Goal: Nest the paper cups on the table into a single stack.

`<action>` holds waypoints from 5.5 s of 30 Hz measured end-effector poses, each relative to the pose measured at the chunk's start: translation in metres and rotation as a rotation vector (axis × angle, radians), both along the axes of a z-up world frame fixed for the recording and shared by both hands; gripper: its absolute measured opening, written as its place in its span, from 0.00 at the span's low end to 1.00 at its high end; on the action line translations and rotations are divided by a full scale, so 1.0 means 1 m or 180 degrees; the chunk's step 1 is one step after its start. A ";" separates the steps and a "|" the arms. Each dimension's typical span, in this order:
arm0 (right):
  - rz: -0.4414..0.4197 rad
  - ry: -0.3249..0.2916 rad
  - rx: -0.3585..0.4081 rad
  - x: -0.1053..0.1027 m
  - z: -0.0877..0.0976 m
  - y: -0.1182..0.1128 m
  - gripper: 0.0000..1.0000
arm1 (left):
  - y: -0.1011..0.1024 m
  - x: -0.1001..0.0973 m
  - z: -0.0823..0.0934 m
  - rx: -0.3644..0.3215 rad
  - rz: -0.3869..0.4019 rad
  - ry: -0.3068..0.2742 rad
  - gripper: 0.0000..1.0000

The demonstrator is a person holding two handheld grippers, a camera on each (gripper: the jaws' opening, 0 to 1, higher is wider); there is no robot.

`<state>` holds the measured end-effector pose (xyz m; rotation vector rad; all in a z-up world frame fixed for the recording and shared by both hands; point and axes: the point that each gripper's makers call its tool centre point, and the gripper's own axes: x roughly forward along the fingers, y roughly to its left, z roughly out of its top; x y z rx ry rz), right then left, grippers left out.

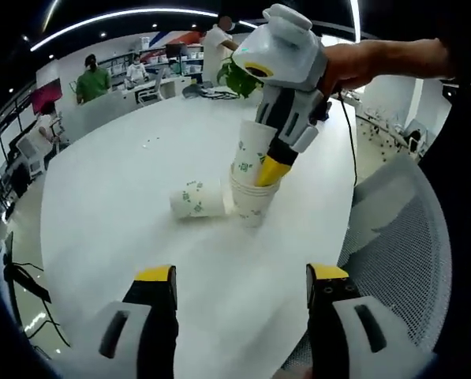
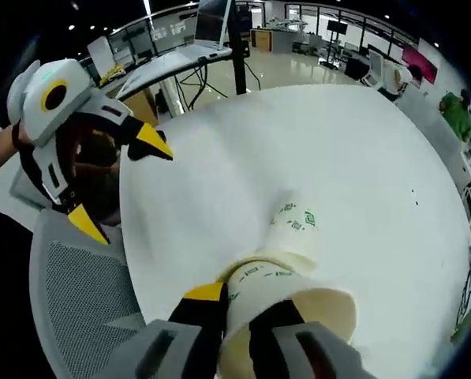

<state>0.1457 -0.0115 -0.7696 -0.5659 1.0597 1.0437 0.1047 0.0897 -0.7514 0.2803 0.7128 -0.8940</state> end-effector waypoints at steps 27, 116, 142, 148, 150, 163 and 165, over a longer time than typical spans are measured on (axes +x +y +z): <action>0.0091 -0.0201 -0.0134 0.003 0.013 -0.013 0.27 | 0.001 -0.003 0.001 -0.0007 -0.0032 0.0010 0.64; -0.2196 -0.0951 -0.0245 0.031 -0.045 -0.186 0.44 | 0.001 -0.005 -0.006 0.0068 -0.0085 0.0164 0.63; -0.2605 -0.1638 -0.0406 0.065 -0.057 -0.206 0.12 | 0.015 -0.005 -0.015 0.0086 0.0035 0.0235 0.62; -0.2636 -0.1621 -0.0349 0.072 -0.048 -0.215 0.00 | 0.014 -0.004 -0.012 0.0089 0.0035 0.0226 0.62; -0.2619 -0.1610 -0.0347 0.074 -0.047 -0.216 0.00 | 0.015 -0.003 -0.013 0.0093 0.0029 0.0225 0.61; -0.2455 -0.1602 -0.0330 0.075 -0.030 -0.219 0.00 | 0.011 -0.004 -0.009 0.0063 0.0026 0.0195 0.62; -0.2429 -0.1594 -0.0349 0.077 -0.033 -0.221 0.00 | 0.011 -0.004 -0.009 0.0061 0.0020 0.0193 0.62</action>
